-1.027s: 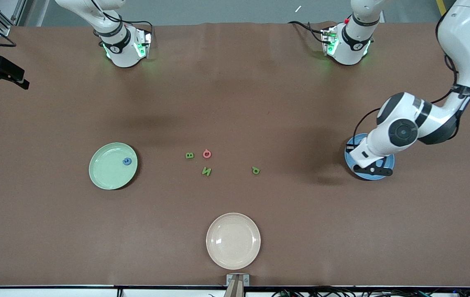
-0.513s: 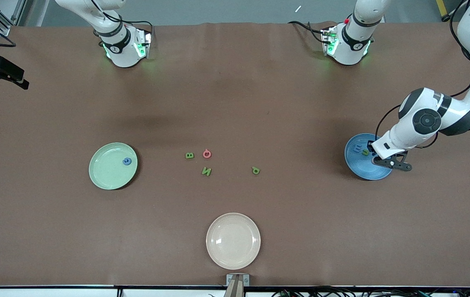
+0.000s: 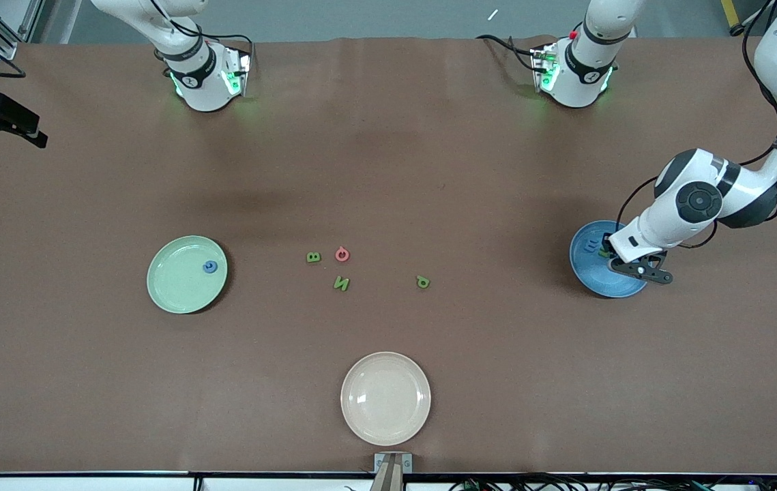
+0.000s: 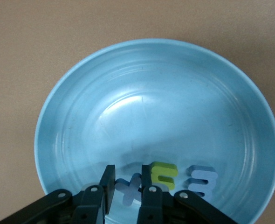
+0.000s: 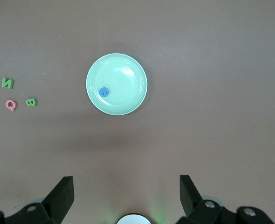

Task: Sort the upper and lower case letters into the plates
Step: 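Open the left gripper to drop the x onto the blue plate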

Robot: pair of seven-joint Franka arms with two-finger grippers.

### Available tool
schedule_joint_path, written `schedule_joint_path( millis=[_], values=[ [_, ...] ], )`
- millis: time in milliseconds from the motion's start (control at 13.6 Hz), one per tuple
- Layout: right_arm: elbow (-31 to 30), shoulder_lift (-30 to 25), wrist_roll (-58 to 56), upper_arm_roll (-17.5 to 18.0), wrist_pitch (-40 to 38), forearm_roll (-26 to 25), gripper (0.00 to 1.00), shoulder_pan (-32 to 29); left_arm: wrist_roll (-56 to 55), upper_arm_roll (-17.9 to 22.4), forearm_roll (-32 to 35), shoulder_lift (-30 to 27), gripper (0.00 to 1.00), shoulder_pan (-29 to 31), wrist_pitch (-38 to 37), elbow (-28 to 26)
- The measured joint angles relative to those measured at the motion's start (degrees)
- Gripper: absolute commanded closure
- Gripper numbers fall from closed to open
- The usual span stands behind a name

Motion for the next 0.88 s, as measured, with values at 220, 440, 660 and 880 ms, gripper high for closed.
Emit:
schedule_joint_path(
  millis=[220, 440, 660, 880],
  values=[
    [0.00, 0.00, 0.00, 0.00, 0.01, 0.00, 0.00, 0.00, 0.00, 0.25, 0.02, 0.13, 0.86, 0.05, 0.04, 0.00],
    [0.00, 0.00, 0.00, 0.00, 0.01, 0.00, 0.00, 0.00, 0.00, 0.36, 0.68, 0.60, 0.50, 0.04, 0.34, 0.00],
    [-0.01, 0.00, 0.00, 0.01, 0.01, 0.00, 0.00, 0.00, 0.16, 0.37, 1.11, 0.78, 0.01, 0.08, 0.39, 0.05],
    [-0.01, 0.00, 0.00, 0.08, 0.11, 0.00, 0.00, 0.00, 0.01, -4.30, 0.76, 0.81, 0.01, 0.21, -2.33, 0.20]
  ],
)
